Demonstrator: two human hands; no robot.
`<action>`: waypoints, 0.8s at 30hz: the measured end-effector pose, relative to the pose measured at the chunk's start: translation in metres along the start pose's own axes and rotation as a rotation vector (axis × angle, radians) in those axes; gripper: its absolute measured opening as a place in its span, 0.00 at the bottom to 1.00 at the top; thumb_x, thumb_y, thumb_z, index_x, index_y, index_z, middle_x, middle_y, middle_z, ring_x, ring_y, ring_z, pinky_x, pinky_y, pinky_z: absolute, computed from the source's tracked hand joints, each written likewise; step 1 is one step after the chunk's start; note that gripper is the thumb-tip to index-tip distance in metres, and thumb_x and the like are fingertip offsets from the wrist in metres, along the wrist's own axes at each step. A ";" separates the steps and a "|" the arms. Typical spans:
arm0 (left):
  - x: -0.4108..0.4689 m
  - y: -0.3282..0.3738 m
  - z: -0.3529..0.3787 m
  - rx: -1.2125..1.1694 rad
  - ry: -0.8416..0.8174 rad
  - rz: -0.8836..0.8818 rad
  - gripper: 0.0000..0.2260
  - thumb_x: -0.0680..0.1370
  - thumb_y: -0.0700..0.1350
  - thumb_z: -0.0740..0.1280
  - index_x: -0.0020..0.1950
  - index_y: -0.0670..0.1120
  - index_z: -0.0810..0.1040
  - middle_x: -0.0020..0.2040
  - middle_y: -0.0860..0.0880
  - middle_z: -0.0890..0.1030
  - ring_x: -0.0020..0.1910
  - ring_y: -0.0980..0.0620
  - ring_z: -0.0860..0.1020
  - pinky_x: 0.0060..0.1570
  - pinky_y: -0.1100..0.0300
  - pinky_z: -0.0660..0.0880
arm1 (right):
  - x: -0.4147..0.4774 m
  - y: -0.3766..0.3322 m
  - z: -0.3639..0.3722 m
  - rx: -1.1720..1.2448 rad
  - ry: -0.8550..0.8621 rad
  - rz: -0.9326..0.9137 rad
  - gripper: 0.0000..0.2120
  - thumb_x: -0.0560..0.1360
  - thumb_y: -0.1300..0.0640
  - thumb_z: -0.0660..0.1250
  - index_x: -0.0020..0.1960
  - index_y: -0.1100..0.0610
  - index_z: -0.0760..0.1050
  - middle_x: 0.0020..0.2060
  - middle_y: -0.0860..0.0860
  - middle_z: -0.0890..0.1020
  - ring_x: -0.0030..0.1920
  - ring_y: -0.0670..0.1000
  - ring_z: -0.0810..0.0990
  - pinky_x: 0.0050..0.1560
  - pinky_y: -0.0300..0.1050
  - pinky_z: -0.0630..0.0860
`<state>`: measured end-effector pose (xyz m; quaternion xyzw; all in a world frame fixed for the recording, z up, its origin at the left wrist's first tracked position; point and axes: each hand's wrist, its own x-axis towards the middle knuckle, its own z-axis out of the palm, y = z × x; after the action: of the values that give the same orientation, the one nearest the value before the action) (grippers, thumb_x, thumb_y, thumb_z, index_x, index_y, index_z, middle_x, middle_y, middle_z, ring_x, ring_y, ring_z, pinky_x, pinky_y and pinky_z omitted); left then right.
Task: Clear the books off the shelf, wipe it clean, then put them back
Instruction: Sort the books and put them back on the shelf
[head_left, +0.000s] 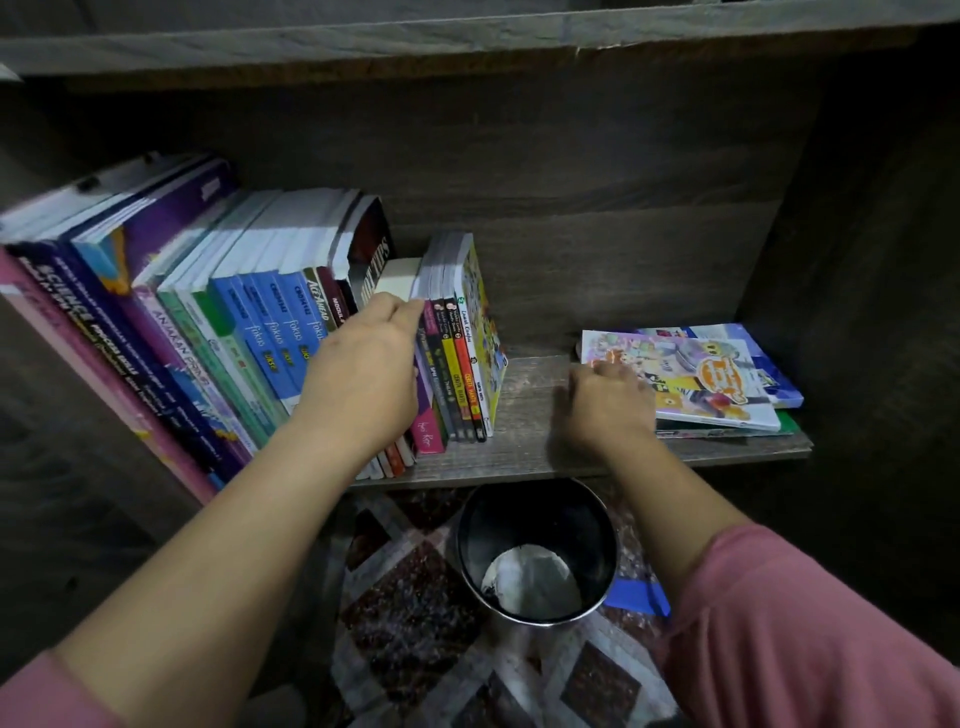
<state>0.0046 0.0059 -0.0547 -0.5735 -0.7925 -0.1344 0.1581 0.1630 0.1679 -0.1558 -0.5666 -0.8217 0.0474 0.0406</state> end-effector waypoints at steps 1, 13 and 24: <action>0.000 0.000 0.001 0.006 -0.001 -0.004 0.31 0.75 0.37 0.67 0.77 0.45 0.60 0.67 0.49 0.69 0.59 0.47 0.74 0.55 0.54 0.73 | 0.000 0.011 0.000 -0.024 -0.060 0.070 0.32 0.76 0.50 0.66 0.76 0.51 0.58 0.75 0.59 0.61 0.75 0.63 0.56 0.73 0.62 0.56; 0.006 0.002 0.001 0.013 0.008 -0.031 0.31 0.73 0.39 0.70 0.74 0.47 0.64 0.63 0.49 0.72 0.58 0.46 0.75 0.54 0.53 0.74 | -0.007 0.045 -0.011 -0.037 0.143 -0.029 0.22 0.80 0.55 0.57 0.74 0.48 0.63 0.64 0.56 0.76 0.61 0.59 0.75 0.59 0.57 0.73; 0.004 0.002 0.000 -0.004 0.023 -0.024 0.30 0.73 0.36 0.67 0.74 0.47 0.64 0.65 0.48 0.71 0.58 0.46 0.75 0.57 0.52 0.73 | -0.032 -0.056 -0.030 0.952 0.644 -0.355 0.22 0.79 0.61 0.63 0.72 0.51 0.70 0.61 0.53 0.80 0.53 0.42 0.78 0.54 0.30 0.72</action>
<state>0.0054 0.0097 -0.0530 -0.5629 -0.7970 -0.1446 0.1644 0.1262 0.1196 -0.1194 -0.3259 -0.7386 0.2287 0.5440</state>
